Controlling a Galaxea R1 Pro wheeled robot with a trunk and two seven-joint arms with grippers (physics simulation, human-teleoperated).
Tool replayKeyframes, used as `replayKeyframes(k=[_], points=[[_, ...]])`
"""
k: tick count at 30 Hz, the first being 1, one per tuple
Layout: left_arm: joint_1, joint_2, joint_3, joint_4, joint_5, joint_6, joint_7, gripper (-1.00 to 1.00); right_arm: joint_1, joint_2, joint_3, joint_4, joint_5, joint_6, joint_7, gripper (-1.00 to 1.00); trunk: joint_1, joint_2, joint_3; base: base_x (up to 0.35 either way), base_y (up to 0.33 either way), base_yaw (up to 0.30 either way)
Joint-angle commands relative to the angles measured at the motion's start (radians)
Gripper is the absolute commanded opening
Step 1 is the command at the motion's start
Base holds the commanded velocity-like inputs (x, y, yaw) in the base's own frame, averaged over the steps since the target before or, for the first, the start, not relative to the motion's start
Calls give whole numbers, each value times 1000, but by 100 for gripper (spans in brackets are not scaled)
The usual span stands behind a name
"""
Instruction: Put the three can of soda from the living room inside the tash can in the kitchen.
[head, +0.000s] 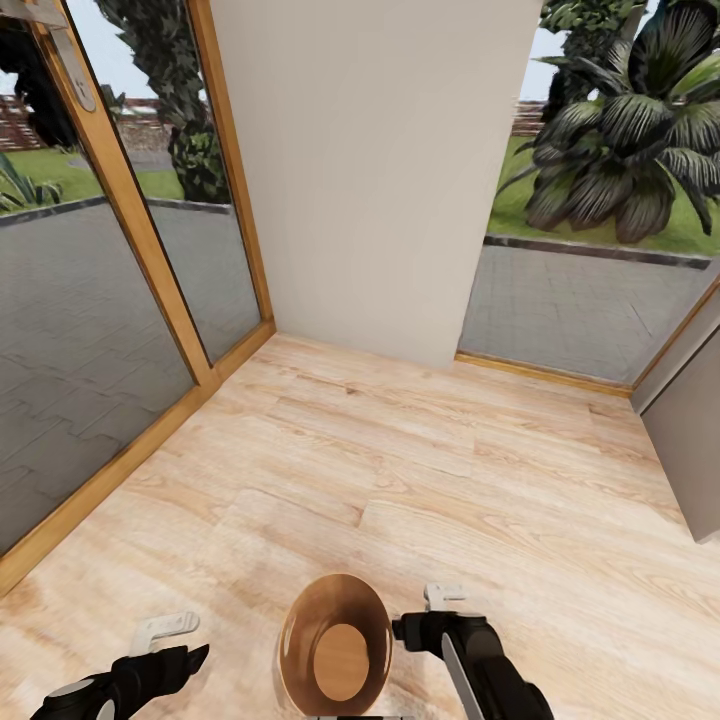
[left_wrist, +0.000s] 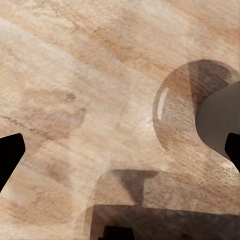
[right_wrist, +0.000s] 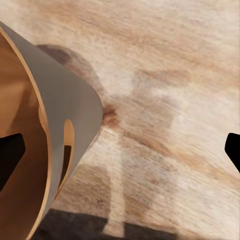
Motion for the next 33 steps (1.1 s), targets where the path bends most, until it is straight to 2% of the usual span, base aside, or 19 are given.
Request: replayKeyframes(k=[1, 15, 21, 26, 27, 28, 33], points=[[0, 0, 0, 0, 0, 0, 0, 100, -3, 1, 1, 10, -1, -8, -1, 100, 0, 0, 0, 0, 0, 0], [0, 0, 0, 0, 0, 0, 0, 100, -10, 1, 11, 40, -3, -21, -3, 100, 0, 0, 0, 0, 0, 0], [0, 0, 0, 0, 0, 0, 0, 100, -10, 1, 71, 42, -7, -23, -4, 100, 0, 0, 0, 0, 0, 0], [0, 0, 0, 0, 0, 0, 0, 100, -13, 1, 86, 53, -10, -29, -4, 100, 0, 0, 0, 0, 0, 0], [0, 0, 0, 0, 0, 0, 0, 100, -22, 1, 89, 81, -12, -38, -4, 100, 0, 0, 0, 0, 0, 0], [-1, 0, 0, 0, 0, 0, 0, 100, -56, 1, 91, 153, -15, -74, -5, 100, 0, 0, 0, 0, 0, 0], [-1, 0, 0, 0, -1, 0, 1, 100, -69, 1, 93, 188, -17, -96, -5, 100, 0, 0, 0, 0, 0, 0]])
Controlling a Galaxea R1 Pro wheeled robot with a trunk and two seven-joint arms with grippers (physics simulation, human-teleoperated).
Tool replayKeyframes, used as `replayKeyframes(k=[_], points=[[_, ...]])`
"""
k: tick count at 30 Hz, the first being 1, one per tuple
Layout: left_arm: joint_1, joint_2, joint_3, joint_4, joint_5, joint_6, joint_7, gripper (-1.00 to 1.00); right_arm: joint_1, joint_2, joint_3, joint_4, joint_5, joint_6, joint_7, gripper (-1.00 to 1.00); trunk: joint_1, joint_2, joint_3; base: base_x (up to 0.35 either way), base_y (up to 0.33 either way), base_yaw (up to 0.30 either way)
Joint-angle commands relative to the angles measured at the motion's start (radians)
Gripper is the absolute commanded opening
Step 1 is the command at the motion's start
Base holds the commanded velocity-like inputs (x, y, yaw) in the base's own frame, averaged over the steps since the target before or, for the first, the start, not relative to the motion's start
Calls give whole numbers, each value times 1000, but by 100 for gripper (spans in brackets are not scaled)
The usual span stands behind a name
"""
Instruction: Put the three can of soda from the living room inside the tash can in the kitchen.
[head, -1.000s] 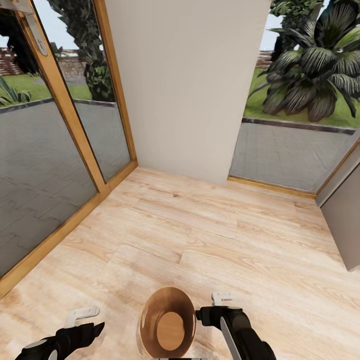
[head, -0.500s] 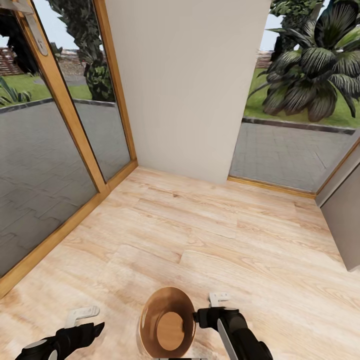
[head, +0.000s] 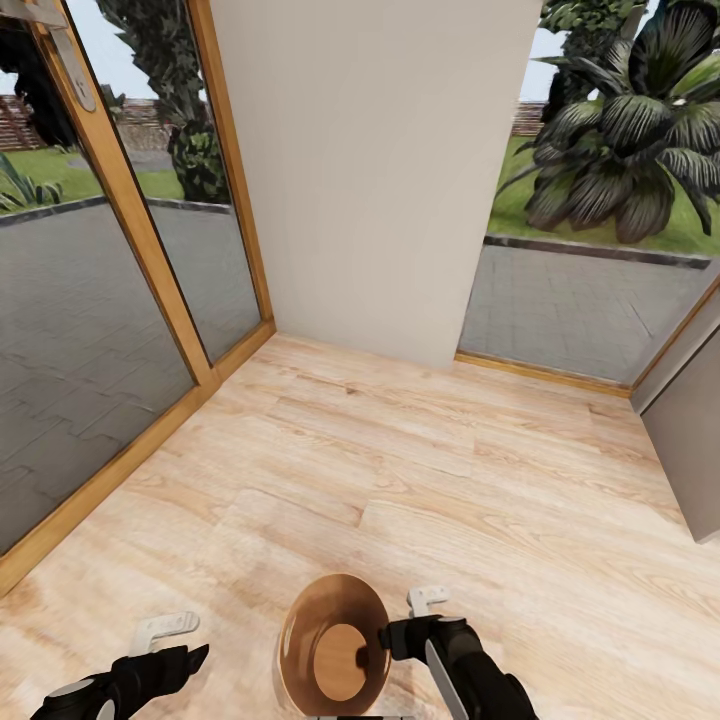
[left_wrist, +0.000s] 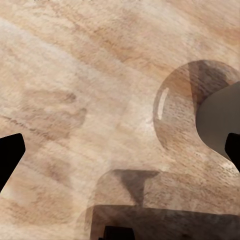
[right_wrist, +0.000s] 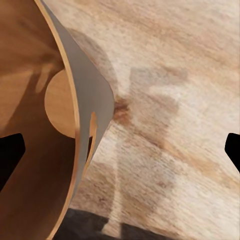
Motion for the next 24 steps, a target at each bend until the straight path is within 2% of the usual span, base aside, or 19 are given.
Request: replayKeyframes(k=[1, 6, 15, 24], points=[[0, 0, 0, 0, 0, 0, 0, 100, 0, 0, 0, 2, 0, -1, 0, 100, 0, 0, 0, 0, 0, 0], [0, 0, 0, 0, 0, 0, 0, 100, -1, 0, 0, 8, -1, -12, 0, 100, 0, 0, 0, 0, 0, 0], [1, -1, -1, 0, 1, 0, 0, 100, -40, 0, -1, 120, 0, -76, 0, 100, 0, 0, 0, 0, 0, 0], [0, -2, -2, 0, 0, 0, 0, 100, -47, 0, -1, 149, -1, -103, 0, 100, 0, 0, 0, 0, 0, 0]])
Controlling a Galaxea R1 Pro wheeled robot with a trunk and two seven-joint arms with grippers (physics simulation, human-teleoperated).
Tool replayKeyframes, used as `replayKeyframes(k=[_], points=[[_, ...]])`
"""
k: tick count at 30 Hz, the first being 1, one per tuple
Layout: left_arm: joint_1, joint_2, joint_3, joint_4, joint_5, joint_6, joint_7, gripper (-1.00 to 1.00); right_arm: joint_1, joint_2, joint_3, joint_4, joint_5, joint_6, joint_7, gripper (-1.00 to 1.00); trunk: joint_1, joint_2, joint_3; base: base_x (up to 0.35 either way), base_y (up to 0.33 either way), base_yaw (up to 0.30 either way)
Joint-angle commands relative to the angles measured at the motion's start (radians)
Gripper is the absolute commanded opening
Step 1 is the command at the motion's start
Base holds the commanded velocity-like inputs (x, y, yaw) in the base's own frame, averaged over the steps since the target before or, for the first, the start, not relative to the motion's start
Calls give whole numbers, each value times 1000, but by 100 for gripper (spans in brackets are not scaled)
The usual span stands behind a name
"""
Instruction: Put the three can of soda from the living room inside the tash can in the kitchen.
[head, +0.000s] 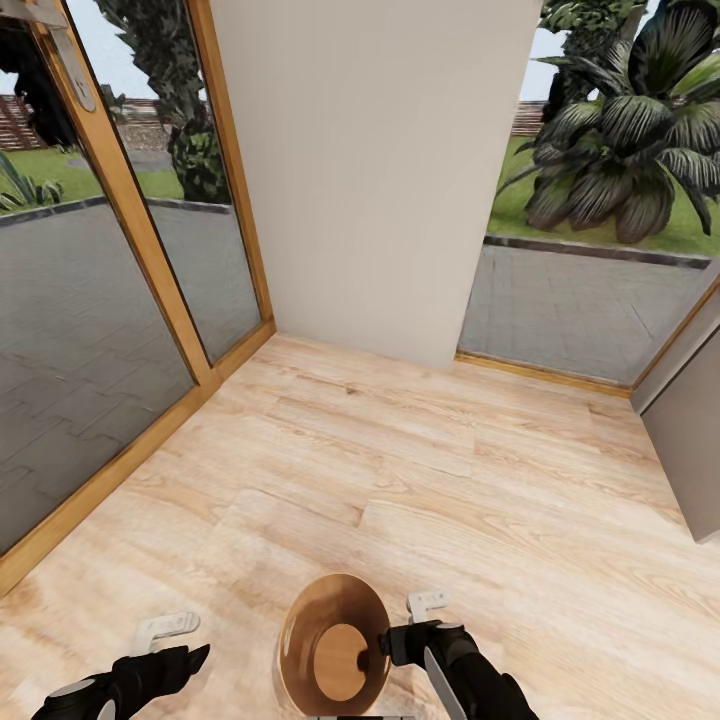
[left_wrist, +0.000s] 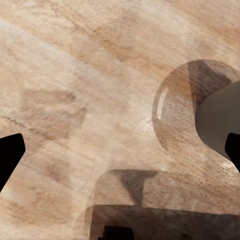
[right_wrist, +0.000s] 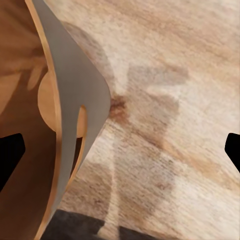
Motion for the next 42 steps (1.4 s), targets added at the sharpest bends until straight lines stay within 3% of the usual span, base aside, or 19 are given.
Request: replayKeyframes(k=[1, 42], points=[[0, 0, 0, 0, 0, 0, 0, 100, 0, 0, 0, 2, 0, -1, 0, 100, 0, 0, 0, 0, 0, 0], [0, 0, 0, 0, -1, 0, 0, 100, -1, 0, 8, 69, 1, -34, 0, 100, 0, 0, 0, 0, 0, 0]])
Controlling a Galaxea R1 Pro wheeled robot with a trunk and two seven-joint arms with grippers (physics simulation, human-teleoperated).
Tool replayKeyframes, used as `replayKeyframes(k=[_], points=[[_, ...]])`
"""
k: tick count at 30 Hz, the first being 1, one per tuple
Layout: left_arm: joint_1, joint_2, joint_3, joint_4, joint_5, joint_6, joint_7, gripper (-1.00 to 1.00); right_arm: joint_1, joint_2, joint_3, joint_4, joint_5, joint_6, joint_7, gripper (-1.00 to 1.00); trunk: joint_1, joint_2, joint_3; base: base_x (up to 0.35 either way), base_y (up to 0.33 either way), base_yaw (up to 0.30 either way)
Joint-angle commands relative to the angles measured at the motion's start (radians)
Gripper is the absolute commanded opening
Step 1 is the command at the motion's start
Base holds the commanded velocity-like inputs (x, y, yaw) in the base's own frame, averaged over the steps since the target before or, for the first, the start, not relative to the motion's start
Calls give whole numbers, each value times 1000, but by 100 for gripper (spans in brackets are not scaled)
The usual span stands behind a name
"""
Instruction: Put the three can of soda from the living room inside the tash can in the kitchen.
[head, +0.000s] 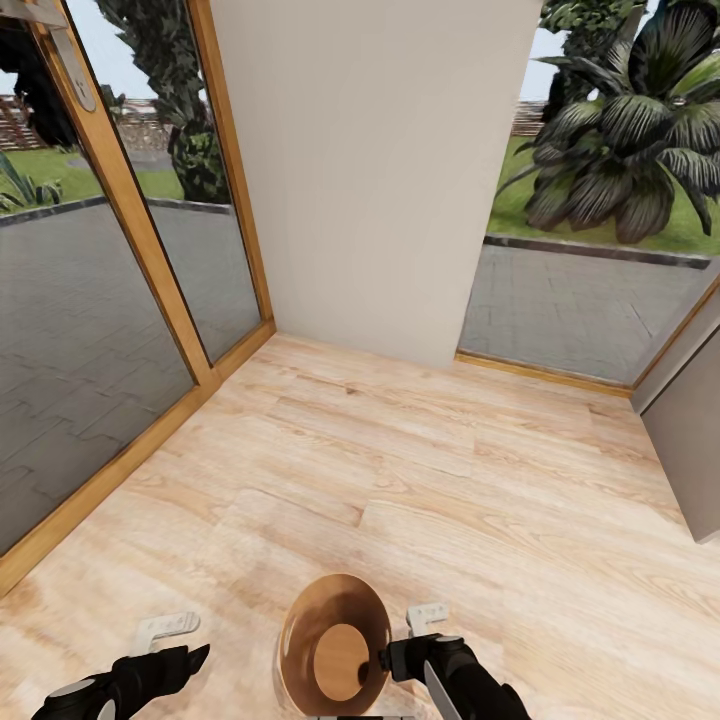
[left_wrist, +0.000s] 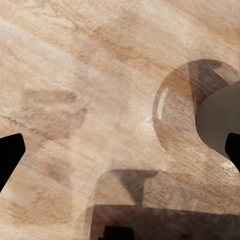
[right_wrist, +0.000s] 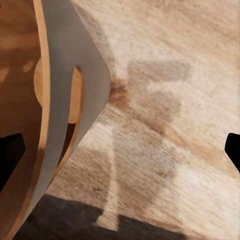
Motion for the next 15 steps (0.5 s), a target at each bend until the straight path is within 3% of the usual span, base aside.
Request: replayKeyframes(k=[1, 15], points=[[0, 0, 0, 0, 0, 0, 0, 100, -1, 0, 6, 0, 0, -1, 0, 100, 0, 0, 0, 0, 0, 0], [0, 0, 0, 0, 0, 0, 1, 100, -1, 0, 10, -11, 1, -4, 0, 100, 0, 0, 0, 0, 0, 0]])
